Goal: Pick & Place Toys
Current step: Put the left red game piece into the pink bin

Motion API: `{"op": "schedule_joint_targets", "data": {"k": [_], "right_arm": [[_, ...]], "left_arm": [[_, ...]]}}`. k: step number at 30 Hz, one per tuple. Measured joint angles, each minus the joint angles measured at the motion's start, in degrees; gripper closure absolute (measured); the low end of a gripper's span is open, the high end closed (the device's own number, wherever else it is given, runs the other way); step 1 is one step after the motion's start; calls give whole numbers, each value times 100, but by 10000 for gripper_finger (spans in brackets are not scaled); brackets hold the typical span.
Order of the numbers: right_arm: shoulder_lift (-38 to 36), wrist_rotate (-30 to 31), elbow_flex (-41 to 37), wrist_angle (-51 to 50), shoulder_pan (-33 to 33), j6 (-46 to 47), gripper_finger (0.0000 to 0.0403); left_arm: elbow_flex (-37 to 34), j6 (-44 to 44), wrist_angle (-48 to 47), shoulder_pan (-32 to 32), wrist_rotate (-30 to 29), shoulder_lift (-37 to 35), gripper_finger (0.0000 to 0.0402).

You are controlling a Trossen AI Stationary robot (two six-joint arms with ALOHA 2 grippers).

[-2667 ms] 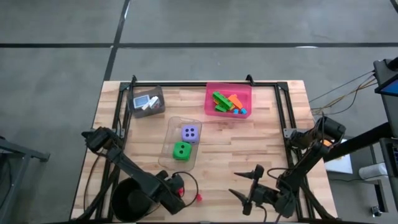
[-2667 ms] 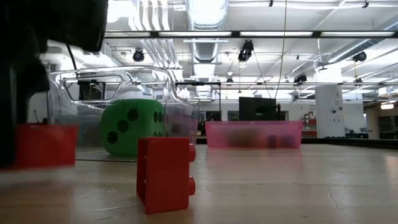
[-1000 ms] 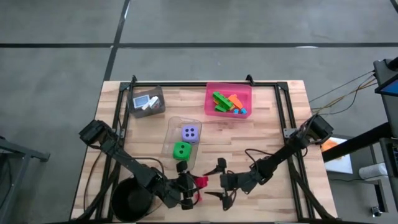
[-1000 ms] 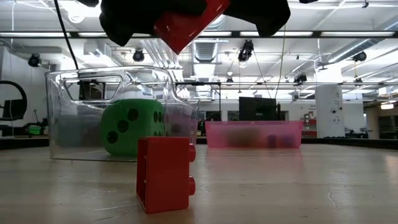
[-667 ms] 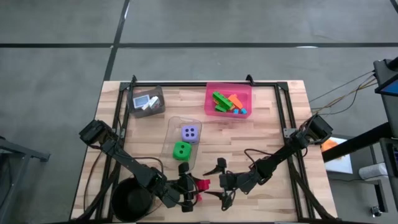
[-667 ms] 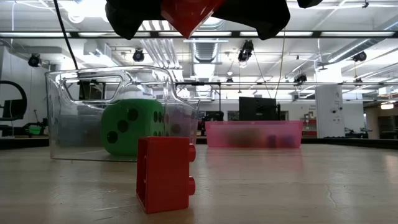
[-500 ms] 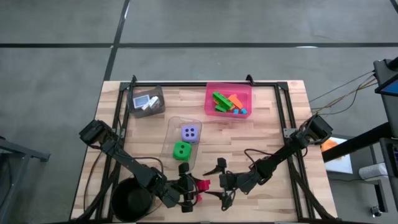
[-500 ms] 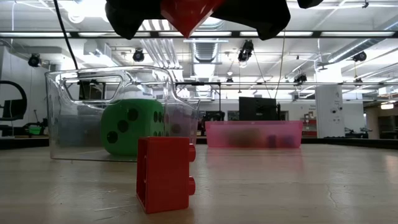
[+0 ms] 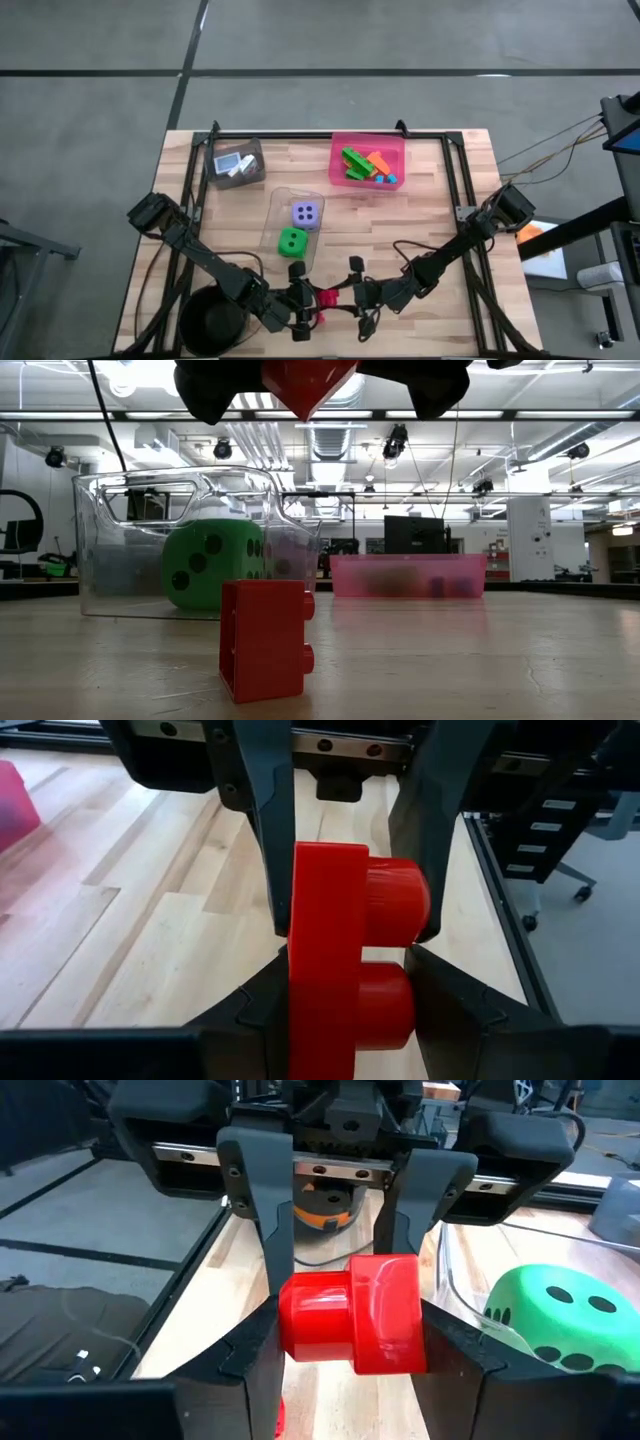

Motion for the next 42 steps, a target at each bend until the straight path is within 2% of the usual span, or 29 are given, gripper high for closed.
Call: {"op": "schedule_joint_targets", "data": {"k": [4, 12, 16, 19, 21, 23, 28, 31, 34, 42], "right_arm": [[0, 26, 0, 1, 12, -33, 237], [0, 96, -3, 43, 72, -28, 237], [0, 93, -3, 57, 113, -56, 237], [0, 87, -5, 57, 139, -59, 237], [0, 85, -7, 56, 150, -61, 237], [0, 83, -8, 65, 160, -65, 237], [0, 79, -17, 110, 184, -72, 237], [0, 80, -22, 137, 203, -76, 237], [0, 87, -23, 167, 210, -122, 237], [0, 54, -26, 287, 133, -258, 237]], "left_arm": [[0, 177, 37, -7, 2, -2, 241], [0, 692, 217, -70, 19, -37, 81], [0, 1117, 235, -170, -69, -37, 35], [-12, 1425, 427, -272, -441, -37, 13], [-156, 1498, 843, -289, -506, -75, 6], [-483, 1752, 1552, -281, -271, -154, 7], [-1914, 2267, 4263, -165, 934, -457, 21], [-2805, 2211, 5268, -19, 1548, -832, 26], [-3499, 2151, 5657, 42, 1605, -1382, 26], [-4803, 2427, 5654, 172, 1594, -3038, 26]]}}
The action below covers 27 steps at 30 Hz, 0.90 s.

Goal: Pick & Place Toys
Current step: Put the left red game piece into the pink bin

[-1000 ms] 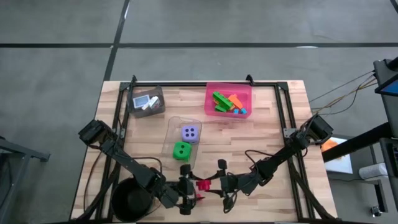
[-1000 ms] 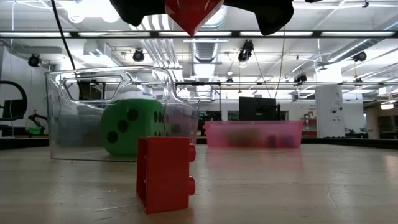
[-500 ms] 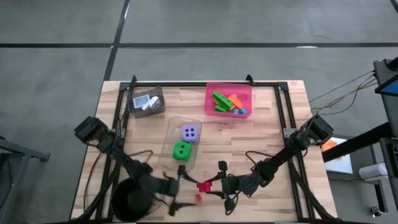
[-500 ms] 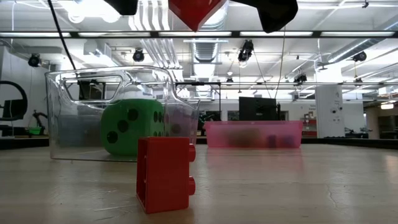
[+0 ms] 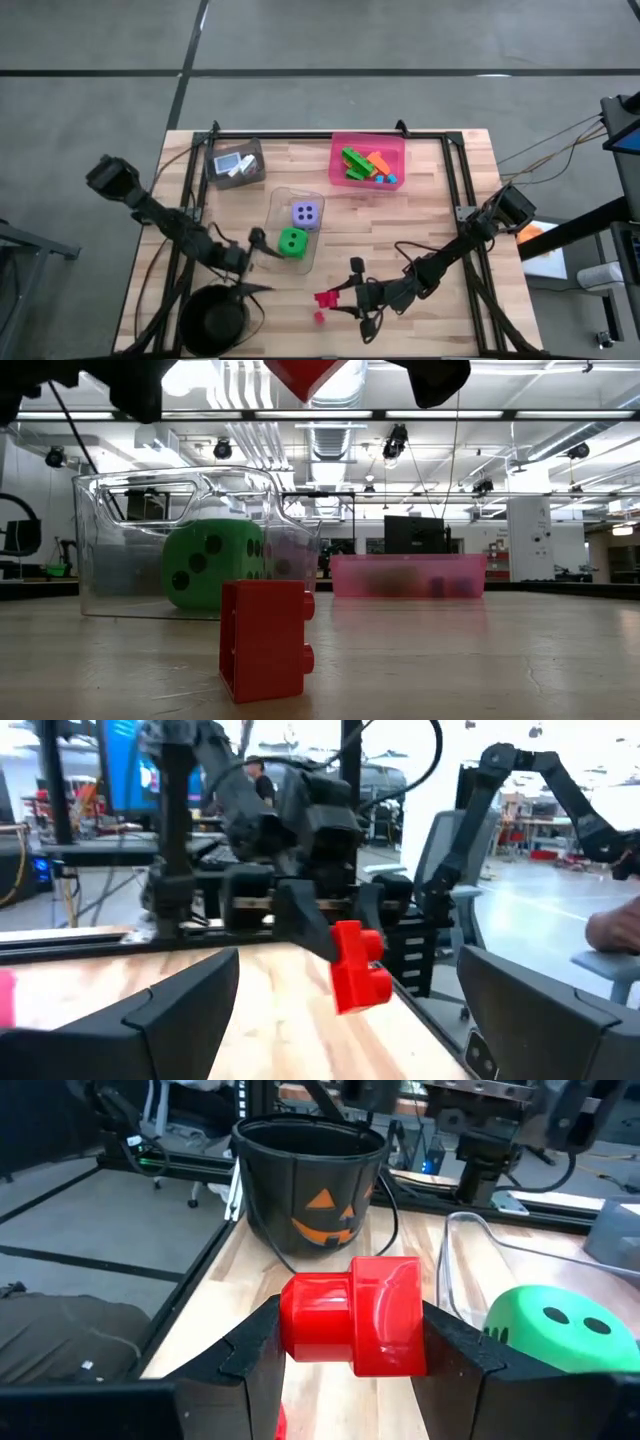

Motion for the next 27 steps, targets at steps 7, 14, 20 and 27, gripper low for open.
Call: {"op": "schedule_joint_targets", "data": {"k": [7, 14, 20, 27], "right_arm": [[0, -121, -2, 288, -6, -118, 237], [0, -146, -2, 437, -15, -230, 237], [0, -126, -2, 579, -116, -354, 237], [0, -60, -2, 635, -613, -378, 237]], "left_arm": [[-1018, 62, 20, 355, 53, -1075, 26], [-1709, 20, 27, 414, 65, -1897, 26], [-1709, 18, -316, 431, -142, -2154, 26], [-1711, 16, -869, 431, -143, -2125, 26]]}}
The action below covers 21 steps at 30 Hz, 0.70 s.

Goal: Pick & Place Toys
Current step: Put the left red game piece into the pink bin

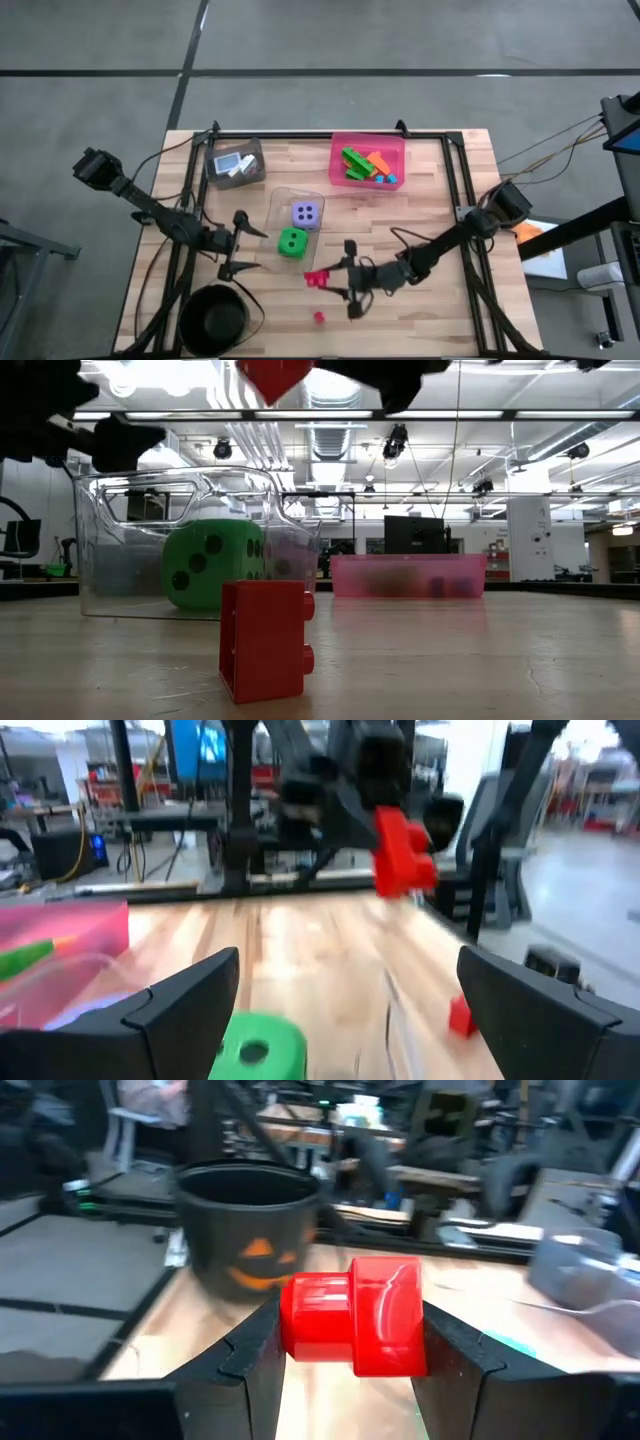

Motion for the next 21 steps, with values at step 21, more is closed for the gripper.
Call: {"op": "schedule_joint_targets", "data": {"k": [21], "right_arm": [[-2, -1566, -632, 3065, -1270, -529, 237]], "left_arm": [[33, 44, -1725, 2, -19, 27, 26]]}}
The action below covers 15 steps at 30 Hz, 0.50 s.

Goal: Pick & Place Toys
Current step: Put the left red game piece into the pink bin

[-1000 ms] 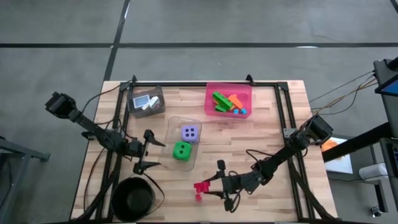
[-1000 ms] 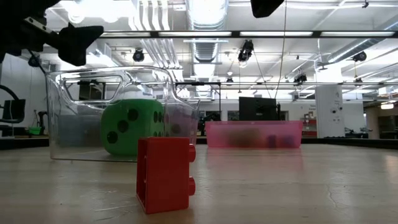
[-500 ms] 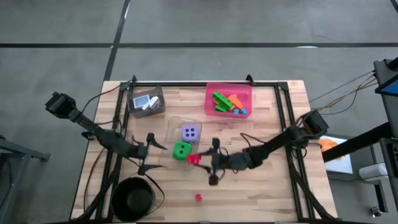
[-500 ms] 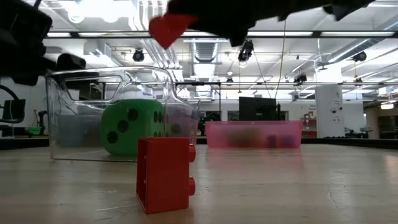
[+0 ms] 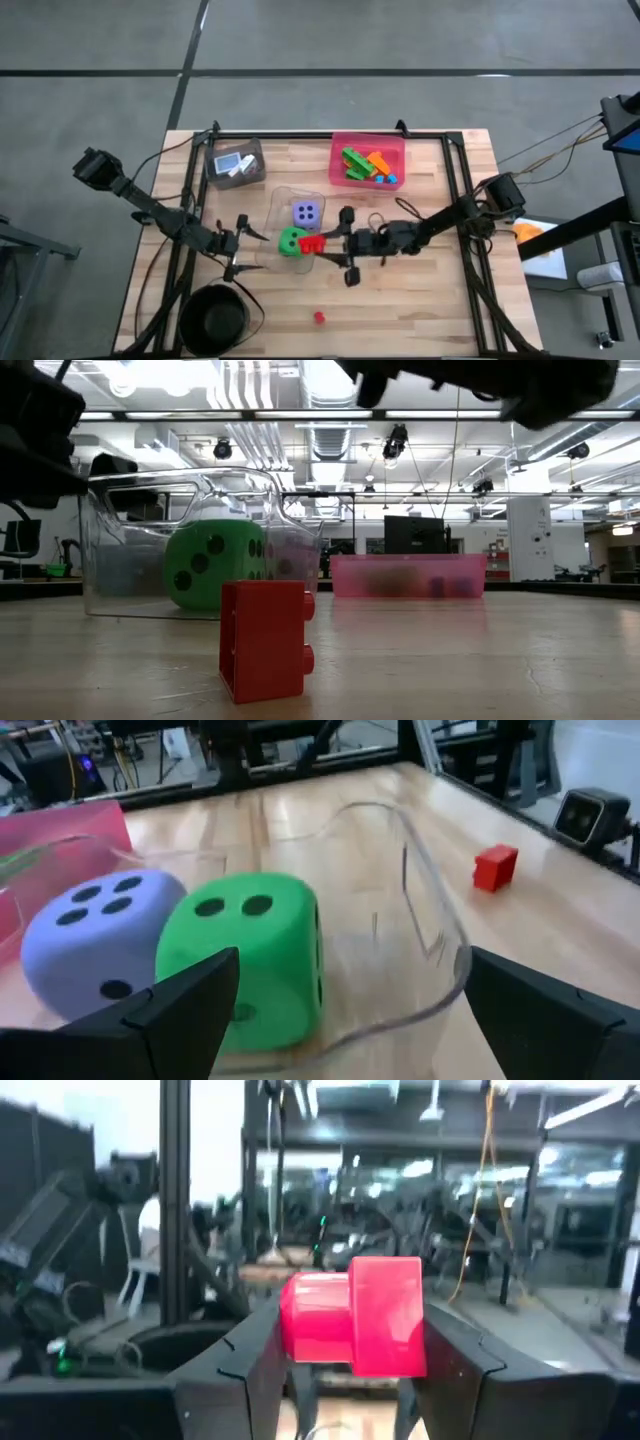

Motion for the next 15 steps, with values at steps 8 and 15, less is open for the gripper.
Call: {"op": "schedule_joint_targets", "data": {"k": [8, 15], "right_arm": [[0, 271, -1367, 1761, -22, -46, 237], [-400, 1393, -2245, 1851, -224, -65, 237]], "left_arm": [[-20, -24, -48, 0, 0, -19, 26], [-18, -38, -169, 0, -2, -13, 26]]}}
